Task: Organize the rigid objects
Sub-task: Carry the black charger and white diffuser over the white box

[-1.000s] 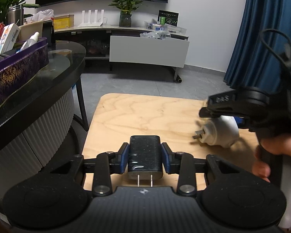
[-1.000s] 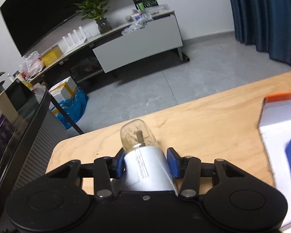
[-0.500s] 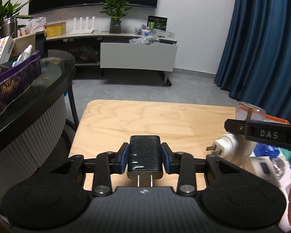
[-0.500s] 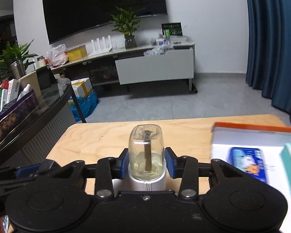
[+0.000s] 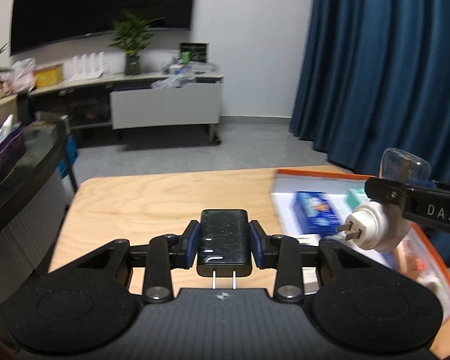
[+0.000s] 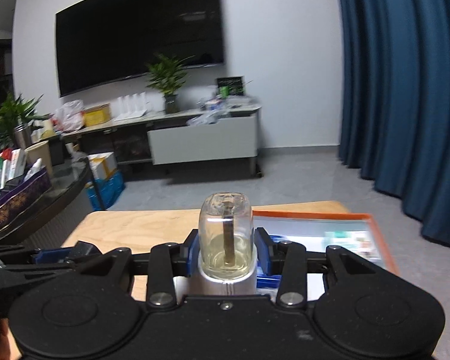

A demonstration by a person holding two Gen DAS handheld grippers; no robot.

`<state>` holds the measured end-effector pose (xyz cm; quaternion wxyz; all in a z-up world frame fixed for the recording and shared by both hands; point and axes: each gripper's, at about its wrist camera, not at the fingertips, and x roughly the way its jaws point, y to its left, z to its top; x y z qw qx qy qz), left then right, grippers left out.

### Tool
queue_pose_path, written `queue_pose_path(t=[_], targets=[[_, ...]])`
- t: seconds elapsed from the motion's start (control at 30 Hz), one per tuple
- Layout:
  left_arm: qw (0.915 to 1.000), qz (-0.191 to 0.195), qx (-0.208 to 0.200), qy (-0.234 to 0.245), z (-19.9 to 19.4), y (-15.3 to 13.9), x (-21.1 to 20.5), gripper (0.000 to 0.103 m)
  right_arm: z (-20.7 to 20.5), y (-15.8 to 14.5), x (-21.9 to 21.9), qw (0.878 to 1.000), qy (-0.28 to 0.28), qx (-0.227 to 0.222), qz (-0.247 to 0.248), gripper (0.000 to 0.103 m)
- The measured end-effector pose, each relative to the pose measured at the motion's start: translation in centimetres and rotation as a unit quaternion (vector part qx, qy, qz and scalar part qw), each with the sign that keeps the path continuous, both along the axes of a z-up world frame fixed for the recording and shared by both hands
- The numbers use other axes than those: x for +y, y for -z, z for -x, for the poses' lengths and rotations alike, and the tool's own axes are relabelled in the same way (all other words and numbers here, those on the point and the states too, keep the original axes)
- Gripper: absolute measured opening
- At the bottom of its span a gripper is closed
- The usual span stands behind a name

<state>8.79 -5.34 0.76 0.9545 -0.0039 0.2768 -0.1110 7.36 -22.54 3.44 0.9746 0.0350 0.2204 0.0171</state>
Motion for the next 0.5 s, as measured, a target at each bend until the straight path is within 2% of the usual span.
queue_pose_path(t=[0.2,0.33,0.5], targets=[[0.9991,0.005,-0.008,0.041,1.6,-0.6,-4.4,0.036,4.1,-0.2,-5.2,0.999,0.042,0.0,-0.001,0.048],[0.9983,0.012,-0.005,0.057,1.9,-0.8,-6.6,0.036,5.9,0.1,-7.3,0.998,0.06,0.0,0.001,0.048],[0.9975,0.0,-0.011,0.07,2.5,-0.7,-8.6,0.036,7.4,0.5,-9.0,0.997,0.069,-0.004,-0.015,0.048]])
